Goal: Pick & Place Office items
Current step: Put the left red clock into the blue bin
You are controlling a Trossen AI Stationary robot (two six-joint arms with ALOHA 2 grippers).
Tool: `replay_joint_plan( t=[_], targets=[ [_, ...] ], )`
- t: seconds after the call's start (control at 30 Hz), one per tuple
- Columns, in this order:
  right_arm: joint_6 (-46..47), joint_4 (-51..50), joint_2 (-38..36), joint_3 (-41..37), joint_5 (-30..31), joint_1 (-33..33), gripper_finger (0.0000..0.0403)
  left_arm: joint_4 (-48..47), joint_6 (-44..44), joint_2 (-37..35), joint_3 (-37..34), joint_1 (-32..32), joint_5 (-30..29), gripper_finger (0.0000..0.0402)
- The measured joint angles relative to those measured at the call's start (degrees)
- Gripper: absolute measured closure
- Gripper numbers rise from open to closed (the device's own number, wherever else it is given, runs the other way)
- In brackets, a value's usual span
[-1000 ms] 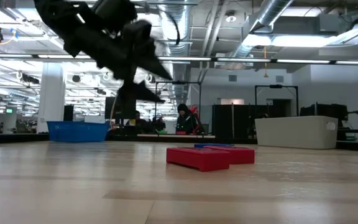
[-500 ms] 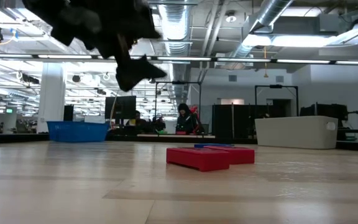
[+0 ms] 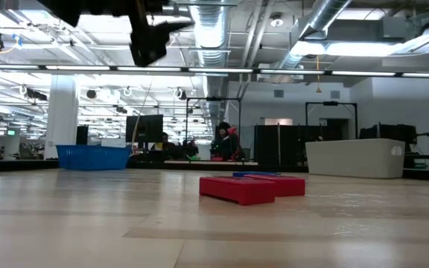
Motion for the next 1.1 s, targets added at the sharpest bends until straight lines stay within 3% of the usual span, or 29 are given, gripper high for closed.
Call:
replay_joint_plan(
  t=[0.1,0.37,0.6,0.73,0.8,0.93,1.1],
  targets=[
    [2.8,-7.5,1.8,4.0,0.0,0.0,0.0158,0.3,-0.5,-2.8,0.0,-1.1,0.0,0.0087],
    [4.5,-10.3,1.0,5.5,3.4,0.7,0.0158,1.8,-0.4,-9.6,0.0,-4.8,0.3,0.0087],
    [10.9,-14.3,1.0,5.5,7.7,1.5,0.0158,-1.5,3.8,-10.3,0.0,-7.9,1.0,0.0087],
    [13.0,-14.2,1.0,5.5,9.5,1.5,0.0158,-10.0,8.4,-10.2,0.0,-7.0,-7.0,0.0087],
    [13.9,-14.2,1.0,5.5,9.6,1.4,0.0158,-15.1,13.7,-9.6,0.0,-6.8,-12.9,0.0087],
    [14.8,-14.2,1.3,5.5,9.9,1.4,0.0158,-24.6,37.4,-3.9,0.0,-7.3,-17.9,0.0087],
    [16.1,-14.2,1.1,5.5,12.5,1.4,0.0158,-19.4,58.7,7.4,0.0,-6.8,-17.7,0.0087]
  ],
)
